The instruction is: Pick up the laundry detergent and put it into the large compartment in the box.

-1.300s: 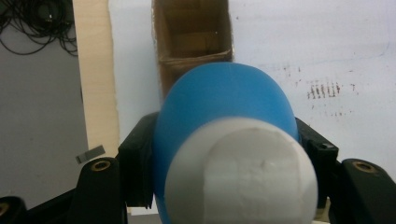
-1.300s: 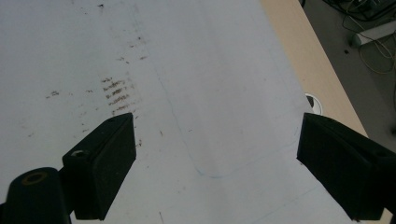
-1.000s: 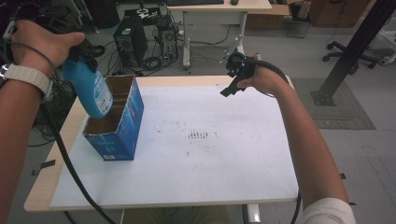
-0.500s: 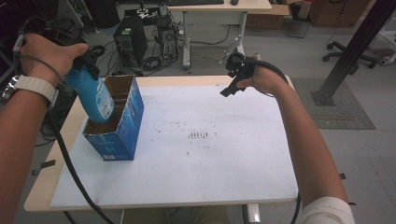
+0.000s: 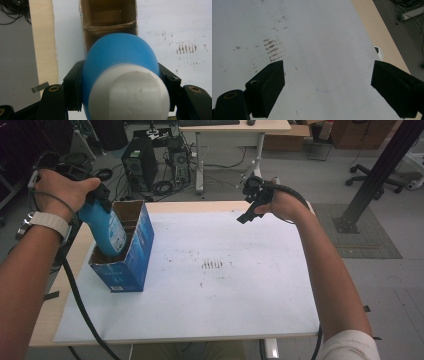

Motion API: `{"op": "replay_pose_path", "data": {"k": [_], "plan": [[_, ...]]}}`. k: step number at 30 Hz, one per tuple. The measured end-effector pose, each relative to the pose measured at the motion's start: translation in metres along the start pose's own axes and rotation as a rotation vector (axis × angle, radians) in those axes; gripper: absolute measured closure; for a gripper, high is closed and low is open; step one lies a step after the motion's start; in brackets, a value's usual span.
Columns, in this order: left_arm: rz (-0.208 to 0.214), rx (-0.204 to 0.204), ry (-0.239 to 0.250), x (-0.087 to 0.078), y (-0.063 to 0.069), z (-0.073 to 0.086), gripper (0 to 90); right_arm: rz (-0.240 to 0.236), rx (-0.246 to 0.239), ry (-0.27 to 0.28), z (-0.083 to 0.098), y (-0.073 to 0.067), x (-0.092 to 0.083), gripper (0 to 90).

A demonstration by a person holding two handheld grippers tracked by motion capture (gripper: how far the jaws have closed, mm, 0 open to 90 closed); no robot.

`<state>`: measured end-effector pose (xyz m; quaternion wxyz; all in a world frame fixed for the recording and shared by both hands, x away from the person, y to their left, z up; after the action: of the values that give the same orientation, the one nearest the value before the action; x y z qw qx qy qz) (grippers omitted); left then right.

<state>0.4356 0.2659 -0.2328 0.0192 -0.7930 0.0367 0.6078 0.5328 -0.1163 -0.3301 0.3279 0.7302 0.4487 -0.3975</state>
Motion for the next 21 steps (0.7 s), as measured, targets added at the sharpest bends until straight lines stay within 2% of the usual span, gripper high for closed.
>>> {"op": "replay_pose_path", "data": {"k": [10, 21], "plan": [[-0.005, 0.020, -0.001, 0.026, 0.000, 0.004, 37.3, -0.002, 0.001, -0.009, 0.001, 0.001, 0.003, 11.8], [-0.006, 0.031, -0.007, 0.048, 0.001, 0.006, 37.3, -0.002, 0.001, -0.016, 0.002, 0.001, 0.005, 11.7]]}}
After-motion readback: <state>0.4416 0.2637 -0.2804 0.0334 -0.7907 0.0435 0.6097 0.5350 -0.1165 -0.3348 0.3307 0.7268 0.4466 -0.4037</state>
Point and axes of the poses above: each handheld gripper's, and its own axes: x roughly forward along the jaws, z roughly out of its underside, y roughly to its right, the point moved 9 cm from there along x, roughly forward along the jaws, and after that the axes turned 2 degrees about x, right-handed, at the moved point
